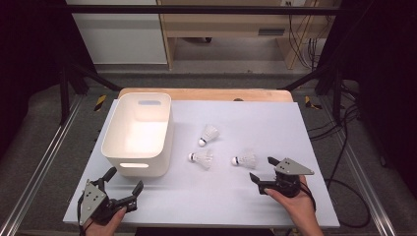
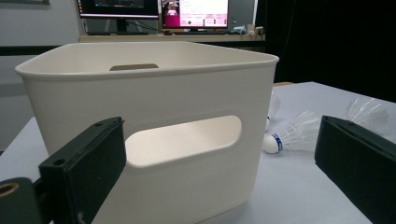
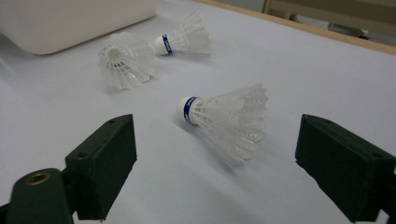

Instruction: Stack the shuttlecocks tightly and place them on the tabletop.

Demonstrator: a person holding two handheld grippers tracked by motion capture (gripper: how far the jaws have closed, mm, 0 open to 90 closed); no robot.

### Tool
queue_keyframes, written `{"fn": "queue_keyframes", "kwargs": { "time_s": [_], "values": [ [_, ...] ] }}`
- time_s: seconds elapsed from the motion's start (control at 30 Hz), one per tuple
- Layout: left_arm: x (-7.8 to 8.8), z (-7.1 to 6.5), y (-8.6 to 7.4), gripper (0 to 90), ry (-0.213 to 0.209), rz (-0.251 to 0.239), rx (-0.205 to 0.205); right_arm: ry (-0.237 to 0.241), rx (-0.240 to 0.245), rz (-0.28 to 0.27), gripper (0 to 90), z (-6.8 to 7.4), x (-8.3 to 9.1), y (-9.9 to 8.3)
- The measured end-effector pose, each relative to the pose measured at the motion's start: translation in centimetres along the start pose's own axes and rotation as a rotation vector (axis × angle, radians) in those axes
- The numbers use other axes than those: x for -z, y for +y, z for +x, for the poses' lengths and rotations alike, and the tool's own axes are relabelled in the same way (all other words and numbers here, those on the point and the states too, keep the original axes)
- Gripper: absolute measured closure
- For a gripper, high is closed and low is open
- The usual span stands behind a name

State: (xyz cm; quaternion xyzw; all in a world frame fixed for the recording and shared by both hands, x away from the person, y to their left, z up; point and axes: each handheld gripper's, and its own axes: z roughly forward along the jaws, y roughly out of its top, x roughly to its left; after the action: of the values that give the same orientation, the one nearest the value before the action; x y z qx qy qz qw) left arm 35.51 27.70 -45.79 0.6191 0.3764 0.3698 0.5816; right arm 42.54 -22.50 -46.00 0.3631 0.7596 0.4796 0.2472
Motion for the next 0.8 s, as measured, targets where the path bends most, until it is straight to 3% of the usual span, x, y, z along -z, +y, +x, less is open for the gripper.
{"fn": "queue_keyframes", "kwargs": {
  "time_s": [0.33,0.8],
  "values": [
    [0.1,0.4,-0.1,2.1,0.012,-0.01,0.011,0.013,-0.012,0.038,12.6,-0.2,-1.8,0.3],
    [-0.1,0.7,-0.1,1.2,-0.001,-0.026,0.005,0.035,-0.035,0.074,15.1,-0.5,-2.7,0.8]
  ]
}}
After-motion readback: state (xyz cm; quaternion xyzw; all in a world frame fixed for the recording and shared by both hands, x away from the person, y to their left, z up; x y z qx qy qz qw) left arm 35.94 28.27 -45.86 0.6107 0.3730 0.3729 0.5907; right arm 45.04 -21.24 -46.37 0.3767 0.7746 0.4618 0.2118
